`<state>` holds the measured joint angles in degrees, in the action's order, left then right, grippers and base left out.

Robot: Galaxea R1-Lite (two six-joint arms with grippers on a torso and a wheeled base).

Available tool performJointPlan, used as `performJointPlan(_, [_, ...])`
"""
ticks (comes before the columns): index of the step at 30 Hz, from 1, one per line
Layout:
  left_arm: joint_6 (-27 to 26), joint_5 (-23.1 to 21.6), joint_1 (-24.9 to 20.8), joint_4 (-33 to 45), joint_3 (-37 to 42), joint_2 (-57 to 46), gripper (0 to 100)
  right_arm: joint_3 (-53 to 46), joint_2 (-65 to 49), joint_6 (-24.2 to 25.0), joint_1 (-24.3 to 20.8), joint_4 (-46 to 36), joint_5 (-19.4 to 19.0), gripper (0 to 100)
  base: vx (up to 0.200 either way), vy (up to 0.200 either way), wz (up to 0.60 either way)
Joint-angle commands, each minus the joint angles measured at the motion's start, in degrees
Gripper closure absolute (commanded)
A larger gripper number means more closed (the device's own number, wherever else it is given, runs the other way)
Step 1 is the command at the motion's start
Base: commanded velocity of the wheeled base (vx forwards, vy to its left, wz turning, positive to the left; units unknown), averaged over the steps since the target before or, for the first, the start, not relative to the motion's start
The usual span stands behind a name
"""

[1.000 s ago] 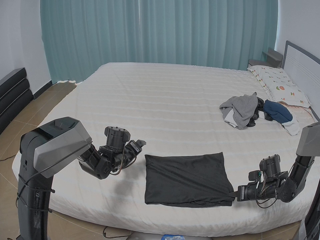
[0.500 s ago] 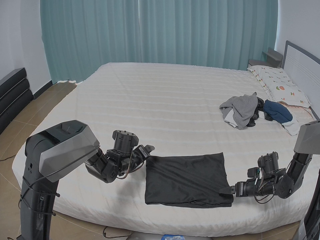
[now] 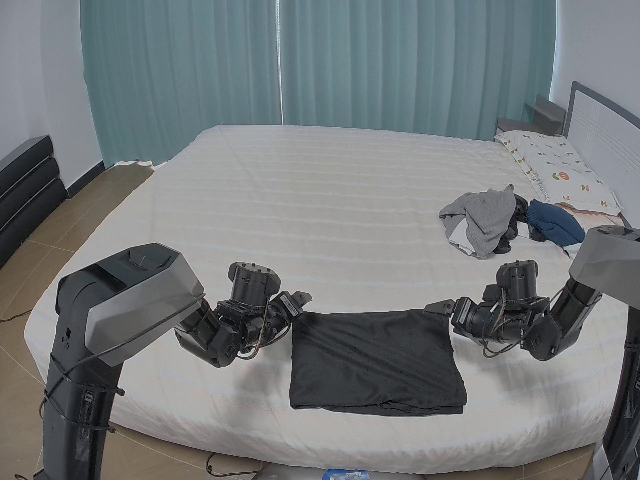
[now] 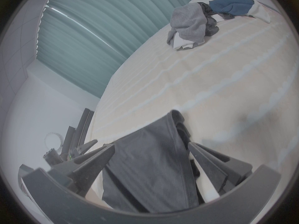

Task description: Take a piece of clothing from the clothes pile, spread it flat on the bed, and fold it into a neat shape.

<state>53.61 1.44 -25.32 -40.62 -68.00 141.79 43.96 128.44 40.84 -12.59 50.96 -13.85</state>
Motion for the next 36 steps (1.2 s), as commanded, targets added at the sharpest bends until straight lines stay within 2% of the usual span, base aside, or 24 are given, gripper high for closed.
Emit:
performJointPlan(1, [0.0,0.23,0.01,-0.25,0.24,0.15,0,7.54,6.74,0.47,-1.12,-0.42,3.21,0,0.0,0.0,0.0])
performJointPlan(4, [0.0,0.32,0.01,-0.25,0.24,0.24,0,9.3,7.53,0.47,-1.47,-0.51,3.92,0,0.0,0.0,0.0])
performJointPlan(5, [0.0,0.32,0.01,-0.34,0.15,0.24,0,9.83,8.14,0.47,-1.56,-0.51,4.0,100,0.0,0.0,0.0])
performJointPlan(14, [0.0,0.41,0.01,-0.34,0.15,0.24,0,11.94,8.85,0.82,-0.85,-0.07,4.36,100,0.0,0.0,0.0])
performJointPlan(23, [-0.09,0.41,0.01,-0.34,0.32,0.24,0,13.43,9.46,2.14,1.87,0.11,6.11,100,0.0,0.0,0.0])
performJointPlan(36, [-0.09,0.41,0.01,-0.34,0.41,0.24,0,13.96,11.04,3.55,3.8,-0.07,6.2,100,0.0,0.0,0.0])
